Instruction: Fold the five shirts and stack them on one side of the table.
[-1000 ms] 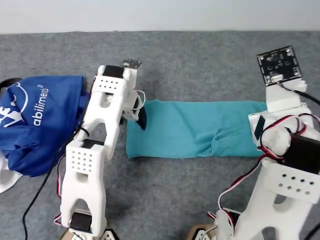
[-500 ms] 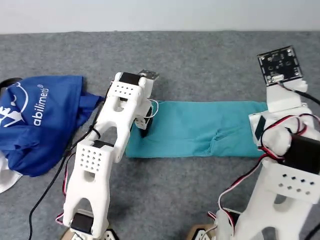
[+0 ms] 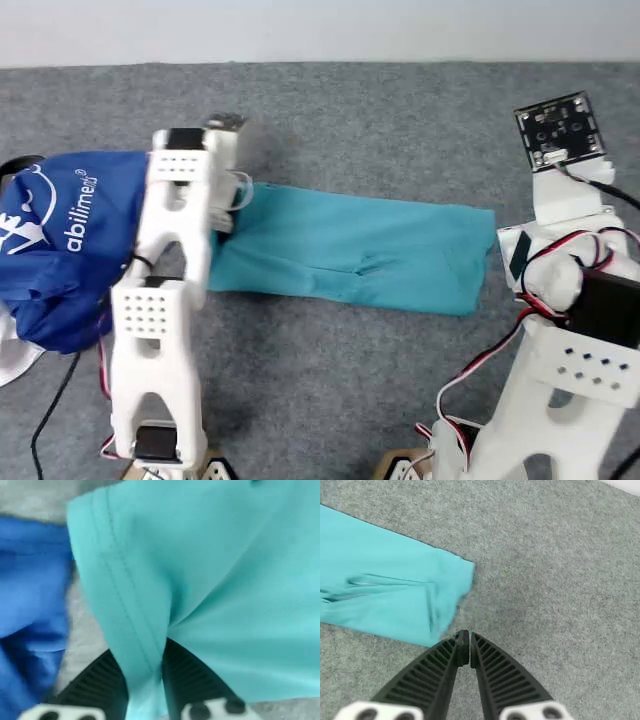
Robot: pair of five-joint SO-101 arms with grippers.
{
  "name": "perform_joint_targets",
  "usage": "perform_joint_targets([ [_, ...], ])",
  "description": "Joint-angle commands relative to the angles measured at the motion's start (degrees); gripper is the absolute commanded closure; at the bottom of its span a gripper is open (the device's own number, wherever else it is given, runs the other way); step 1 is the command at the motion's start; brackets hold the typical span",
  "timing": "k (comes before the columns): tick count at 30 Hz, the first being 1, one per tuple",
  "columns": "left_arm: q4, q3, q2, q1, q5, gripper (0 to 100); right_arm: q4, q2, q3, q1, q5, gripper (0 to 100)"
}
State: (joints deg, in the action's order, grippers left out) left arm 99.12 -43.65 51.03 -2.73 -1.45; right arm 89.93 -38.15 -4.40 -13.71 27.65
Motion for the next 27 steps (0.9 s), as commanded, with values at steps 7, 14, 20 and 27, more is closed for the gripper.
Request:
perform_joint_targets([
  [7, 1.4, -2.5, -10.3, 7.3, -1.0, 99, -0.3, -1.1, 1.2, -0.3, 0.0, 98.4],
  [14, 1.4, -2.5, -19.1, 19.7, -1.0, 99, -1.0, -1.1, 1.2, -0.5, 0.0, 98.4],
  [20, 1.3, -2.6, -21.3, 30.1, -1.2, 99, -3.2, -1.1, 1.2, -0.5, 0.0, 98.4],
  [27, 1.3, -4.7, -21.2, 36.6, -1.1, 99, -3.6, -1.0, 1.2, -0.5, 0.0, 98.4],
])
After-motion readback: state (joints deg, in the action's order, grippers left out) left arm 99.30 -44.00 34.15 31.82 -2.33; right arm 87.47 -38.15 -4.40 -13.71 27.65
